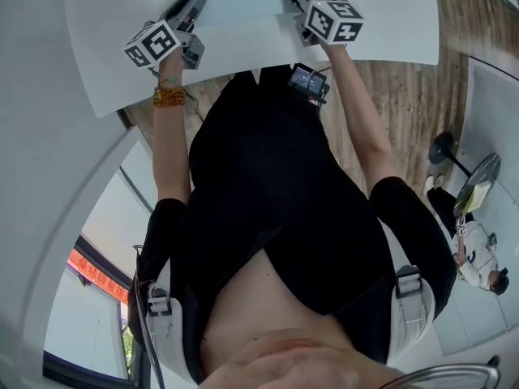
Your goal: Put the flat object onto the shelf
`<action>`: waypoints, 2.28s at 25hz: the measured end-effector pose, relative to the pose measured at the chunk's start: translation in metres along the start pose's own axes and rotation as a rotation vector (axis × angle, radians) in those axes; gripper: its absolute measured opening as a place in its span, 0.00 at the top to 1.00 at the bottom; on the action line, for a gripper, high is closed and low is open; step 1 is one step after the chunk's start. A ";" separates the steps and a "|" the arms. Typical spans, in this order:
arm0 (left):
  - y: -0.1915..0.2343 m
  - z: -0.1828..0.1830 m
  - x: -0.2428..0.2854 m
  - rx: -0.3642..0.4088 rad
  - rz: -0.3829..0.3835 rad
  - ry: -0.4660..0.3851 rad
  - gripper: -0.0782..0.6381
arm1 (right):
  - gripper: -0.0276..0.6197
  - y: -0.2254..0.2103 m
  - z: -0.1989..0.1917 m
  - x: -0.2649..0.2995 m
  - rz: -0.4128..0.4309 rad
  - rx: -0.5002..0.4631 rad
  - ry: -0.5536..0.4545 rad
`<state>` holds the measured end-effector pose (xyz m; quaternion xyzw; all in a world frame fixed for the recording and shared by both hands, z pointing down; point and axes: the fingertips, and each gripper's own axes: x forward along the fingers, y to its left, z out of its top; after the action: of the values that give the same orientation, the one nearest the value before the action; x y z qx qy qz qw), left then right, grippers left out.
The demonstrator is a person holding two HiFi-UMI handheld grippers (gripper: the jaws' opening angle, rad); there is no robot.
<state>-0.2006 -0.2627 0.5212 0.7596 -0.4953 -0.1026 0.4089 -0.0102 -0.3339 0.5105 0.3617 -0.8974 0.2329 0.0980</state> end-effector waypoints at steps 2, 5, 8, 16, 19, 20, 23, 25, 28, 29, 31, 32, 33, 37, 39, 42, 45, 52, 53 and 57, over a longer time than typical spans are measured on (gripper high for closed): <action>0.010 -0.003 0.004 -0.010 0.011 0.013 0.62 | 0.60 -0.004 -0.007 0.007 -0.002 0.010 0.015; 0.014 -0.004 0.010 -0.006 0.016 0.020 0.62 | 0.60 -0.011 -0.013 0.013 -0.010 0.027 0.036; 0.015 -0.007 0.015 -0.006 0.018 0.039 0.62 | 0.60 -0.017 -0.020 0.016 -0.017 0.043 0.060; 0.026 -0.016 0.020 0.016 0.043 0.079 0.62 | 0.59 -0.023 -0.039 0.019 -0.022 0.073 0.103; 0.033 -0.017 0.017 0.032 0.069 0.069 0.61 | 0.59 -0.023 -0.042 0.020 -0.019 0.073 0.102; 0.032 -0.017 0.018 0.032 0.065 0.064 0.61 | 0.59 -0.023 -0.042 0.021 -0.018 0.075 0.099; 0.031 -0.014 0.017 0.029 0.061 0.048 0.61 | 0.58 -0.025 -0.042 0.020 -0.009 0.107 0.078; 0.030 -0.013 0.015 0.058 0.082 0.040 0.61 | 0.58 -0.027 -0.042 0.018 -0.016 0.106 0.068; 0.031 -0.008 0.006 0.135 0.141 0.025 0.61 | 0.58 -0.028 -0.041 0.012 -0.052 0.031 0.068; 0.031 -0.004 0.001 0.161 0.159 0.011 0.61 | 0.58 -0.028 -0.039 0.010 -0.067 0.000 0.066; 0.026 0.006 -0.007 0.216 0.190 -0.024 0.61 | 0.58 -0.026 -0.033 0.002 -0.094 -0.055 0.050; 0.022 0.011 -0.011 0.250 0.206 -0.040 0.61 | 0.58 -0.025 -0.028 -0.002 -0.107 -0.078 0.034; 0.016 0.017 -0.013 0.289 0.220 -0.058 0.61 | 0.58 -0.024 -0.021 -0.007 -0.118 -0.101 0.014; -0.019 0.045 -0.023 0.458 0.268 -0.159 0.61 | 0.58 -0.005 0.014 -0.024 -0.136 -0.182 -0.085; -0.039 0.059 -0.029 0.542 0.285 -0.221 0.61 | 0.58 0.013 0.034 -0.031 -0.136 -0.223 -0.142; -0.071 0.075 -0.038 0.645 0.293 -0.308 0.61 | 0.60 0.040 0.062 -0.043 -0.142 -0.277 -0.233; -0.104 0.084 -0.049 0.719 0.273 -0.372 0.64 | 0.63 0.070 0.087 -0.057 -0.151 -0.319 -0.317; -0.169 0.081 -0.074 0.823 0.222 -0.500 0.78 | 0.74 0.127 0.112 -0.091 -0.160 -0.413 -0.462; -0.173 0.078 -0.078 0.830 0.223 -0.514 0.80 | 0.75 0.134 0.111 -0.094 -0.159 -0.416 -0.477; -0.181 0.067 -0.089 0.844 0.232 -0.534 0.86 | 0.83 0.154 0.101 -0.101 -0.160 -0.411 -0.504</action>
<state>-0.1605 -0.1910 0.3249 0.7457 -0.6619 -0.0380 -0.0655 -0.0455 -0.2258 0.3344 0.4500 -0.8903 -0.0585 -0.0382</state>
